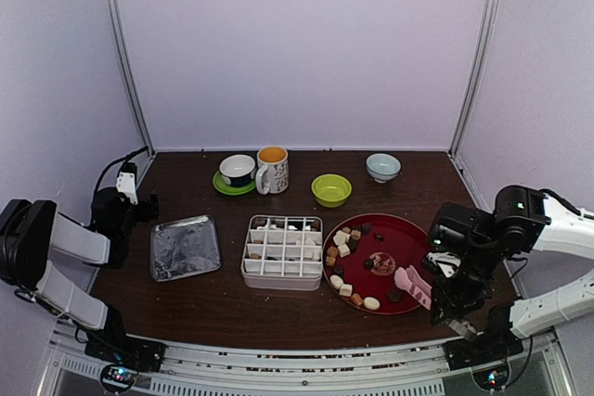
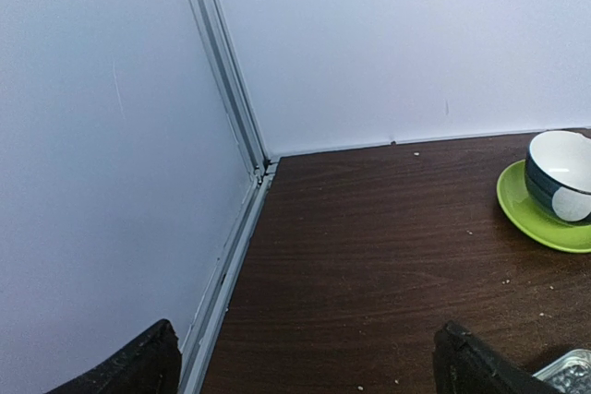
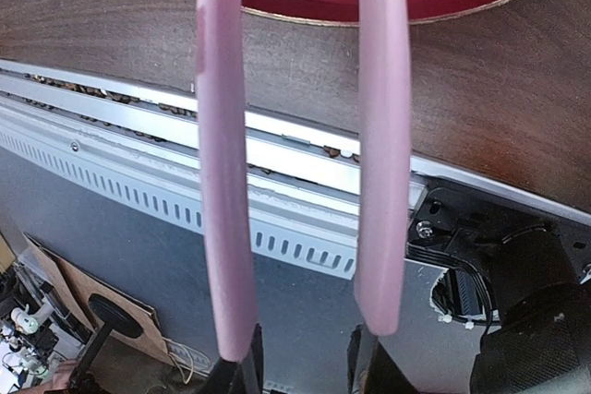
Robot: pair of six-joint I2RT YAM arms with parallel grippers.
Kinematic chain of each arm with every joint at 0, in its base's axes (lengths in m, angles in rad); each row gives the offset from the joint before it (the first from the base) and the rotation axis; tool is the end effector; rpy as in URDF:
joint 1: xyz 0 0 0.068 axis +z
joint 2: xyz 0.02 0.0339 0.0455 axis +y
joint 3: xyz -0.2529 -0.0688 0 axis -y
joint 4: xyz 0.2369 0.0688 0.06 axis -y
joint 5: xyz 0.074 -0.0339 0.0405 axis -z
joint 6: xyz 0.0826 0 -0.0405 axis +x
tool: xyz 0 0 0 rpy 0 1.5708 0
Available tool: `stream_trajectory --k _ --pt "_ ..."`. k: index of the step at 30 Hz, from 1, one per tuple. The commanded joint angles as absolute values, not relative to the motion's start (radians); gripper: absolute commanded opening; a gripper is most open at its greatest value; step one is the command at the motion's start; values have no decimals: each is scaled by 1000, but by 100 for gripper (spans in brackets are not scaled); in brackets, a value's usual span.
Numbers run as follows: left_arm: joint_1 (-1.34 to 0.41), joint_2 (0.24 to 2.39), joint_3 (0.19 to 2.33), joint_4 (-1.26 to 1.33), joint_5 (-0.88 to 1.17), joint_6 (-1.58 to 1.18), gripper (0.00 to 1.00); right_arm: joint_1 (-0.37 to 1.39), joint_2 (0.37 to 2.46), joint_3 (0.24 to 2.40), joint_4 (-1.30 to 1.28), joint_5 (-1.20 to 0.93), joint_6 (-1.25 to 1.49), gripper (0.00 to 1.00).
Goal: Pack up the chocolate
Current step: Pick up the clamp from the plate, then pick up the fake chocolate from the plate.
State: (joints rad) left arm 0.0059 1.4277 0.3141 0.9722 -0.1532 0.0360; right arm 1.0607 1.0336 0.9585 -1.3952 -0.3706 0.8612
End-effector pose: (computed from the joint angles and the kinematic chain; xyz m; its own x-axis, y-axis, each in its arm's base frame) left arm 0.2963 0.0144 0.1558 -0.1465 0.0347 -0.9886 -0.1517 0.9868 0.0571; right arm 0.0454 0.1424 0.2226 -0.9471 -0.2445 0.2080 -0.1730 0.9346 0.3109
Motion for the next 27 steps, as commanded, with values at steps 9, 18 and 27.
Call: stream_trajectory --k 9,18,27 --pt "13 1425 322 1030 -146 46 98 1059 1060 973 -1410 -398 850 31" --pt "14 1425 323 1029 -146 46 98 1047 1115 971 -1382 -395 805 33" --pt "14 1425 323 1030 -146 45 98 1028 1199 975 -1352 -363 784 33"
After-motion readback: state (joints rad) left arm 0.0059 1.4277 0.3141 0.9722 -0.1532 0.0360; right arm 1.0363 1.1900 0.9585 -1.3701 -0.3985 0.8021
